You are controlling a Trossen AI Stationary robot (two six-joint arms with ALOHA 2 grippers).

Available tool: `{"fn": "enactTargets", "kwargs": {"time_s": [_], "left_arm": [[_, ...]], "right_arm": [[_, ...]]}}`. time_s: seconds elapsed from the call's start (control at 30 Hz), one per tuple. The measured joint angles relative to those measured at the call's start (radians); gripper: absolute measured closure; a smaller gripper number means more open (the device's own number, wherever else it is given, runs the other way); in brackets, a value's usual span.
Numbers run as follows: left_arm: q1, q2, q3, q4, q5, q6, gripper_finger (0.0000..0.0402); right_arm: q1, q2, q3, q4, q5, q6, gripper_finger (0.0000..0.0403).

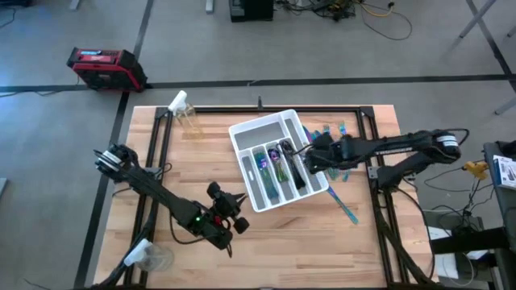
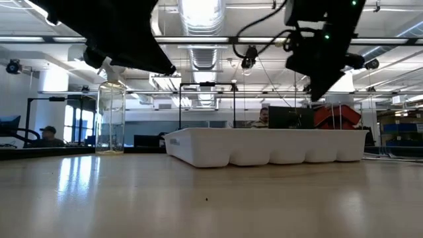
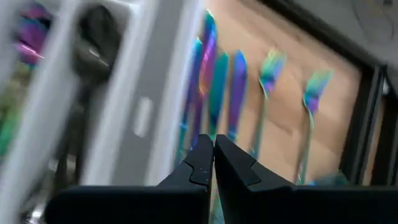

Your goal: Sort silverware

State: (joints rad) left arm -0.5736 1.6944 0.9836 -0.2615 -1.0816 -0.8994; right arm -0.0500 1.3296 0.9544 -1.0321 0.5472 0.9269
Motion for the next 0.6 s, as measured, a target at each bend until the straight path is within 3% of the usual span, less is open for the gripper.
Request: {"fn": "enactTargets", "kwargs": {"time_s": [0.23,0.4,0.6], "left_arm": [[0.009,0.018,0.000,0.033,0.008,0.000,0.0377],[0.008,0.018,0.000,0.037,0.024,0.000,0.0377],[0.008,0.018,0.000,0.038,0.036,-0.012,0.0377]], "right_arm": [[-0.236,-0.061,-0.191,0.142,-0.088,-0.088,0.0403],[-0.439,-0.016,-0.282,0.360,-0.234,-0.252,0.0401],[-0.603,0.033,-0.283,0.455,-0.265,-0.371,0.0357]]}}
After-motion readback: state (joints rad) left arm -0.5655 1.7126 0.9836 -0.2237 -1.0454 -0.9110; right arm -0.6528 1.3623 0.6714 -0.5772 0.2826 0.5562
